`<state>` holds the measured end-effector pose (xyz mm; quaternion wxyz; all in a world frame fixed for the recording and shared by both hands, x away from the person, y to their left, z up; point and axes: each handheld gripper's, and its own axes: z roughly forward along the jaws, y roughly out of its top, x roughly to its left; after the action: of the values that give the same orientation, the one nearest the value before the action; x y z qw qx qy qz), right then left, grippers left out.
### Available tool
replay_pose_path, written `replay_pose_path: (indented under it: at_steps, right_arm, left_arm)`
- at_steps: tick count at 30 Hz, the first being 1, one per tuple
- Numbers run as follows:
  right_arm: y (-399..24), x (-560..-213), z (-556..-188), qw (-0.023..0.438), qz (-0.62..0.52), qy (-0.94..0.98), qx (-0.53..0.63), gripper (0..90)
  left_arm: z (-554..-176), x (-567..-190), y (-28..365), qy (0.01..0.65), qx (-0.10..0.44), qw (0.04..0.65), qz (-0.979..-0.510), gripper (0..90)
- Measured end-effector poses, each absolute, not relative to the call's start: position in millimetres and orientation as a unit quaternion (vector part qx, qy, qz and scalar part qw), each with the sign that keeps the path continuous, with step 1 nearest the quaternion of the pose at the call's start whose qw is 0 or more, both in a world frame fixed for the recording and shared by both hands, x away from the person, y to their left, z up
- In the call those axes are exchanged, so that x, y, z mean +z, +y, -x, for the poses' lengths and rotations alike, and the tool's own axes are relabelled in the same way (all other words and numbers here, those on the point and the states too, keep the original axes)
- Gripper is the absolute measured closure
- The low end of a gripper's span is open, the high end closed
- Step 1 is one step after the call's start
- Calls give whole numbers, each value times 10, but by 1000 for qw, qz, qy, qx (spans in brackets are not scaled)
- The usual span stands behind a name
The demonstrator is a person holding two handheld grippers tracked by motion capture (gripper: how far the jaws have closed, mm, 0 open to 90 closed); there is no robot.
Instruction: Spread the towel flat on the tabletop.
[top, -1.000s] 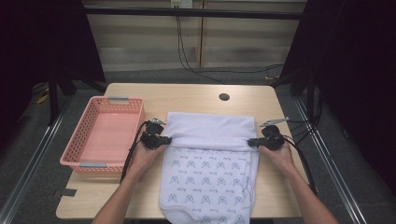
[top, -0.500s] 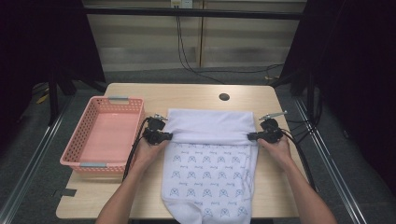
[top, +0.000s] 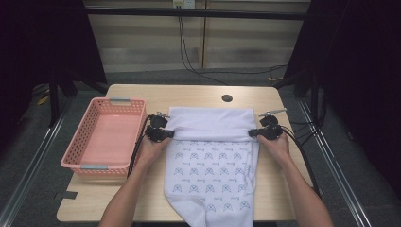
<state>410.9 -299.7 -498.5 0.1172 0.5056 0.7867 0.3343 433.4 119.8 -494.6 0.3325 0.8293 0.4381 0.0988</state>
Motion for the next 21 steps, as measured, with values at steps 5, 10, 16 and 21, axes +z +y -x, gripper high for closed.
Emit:
replay_pose_path:
  at_steps: [5,10,16,21]
  right_arm:
    - [-2993,-4999,-4111,122,-509,781,341,863]
    - [-3000,-5001,-4098,117,-512,778,346,860]
    - [-3026,-4928,-4028,115,-495,784,356,660]
    - [-3160,-4717,-3747,142,-484,773,385,545]
  left_arm:
    - [-4372,-4944,1204,440,99,331,-829,871]
    - [-4361,-4945,1214,441,96,333,-828,871]
    - [-4279,-4905,1212,434,83,341,-829,678]
    - [-4069,-4764,1259,413,83,361,-832,531]
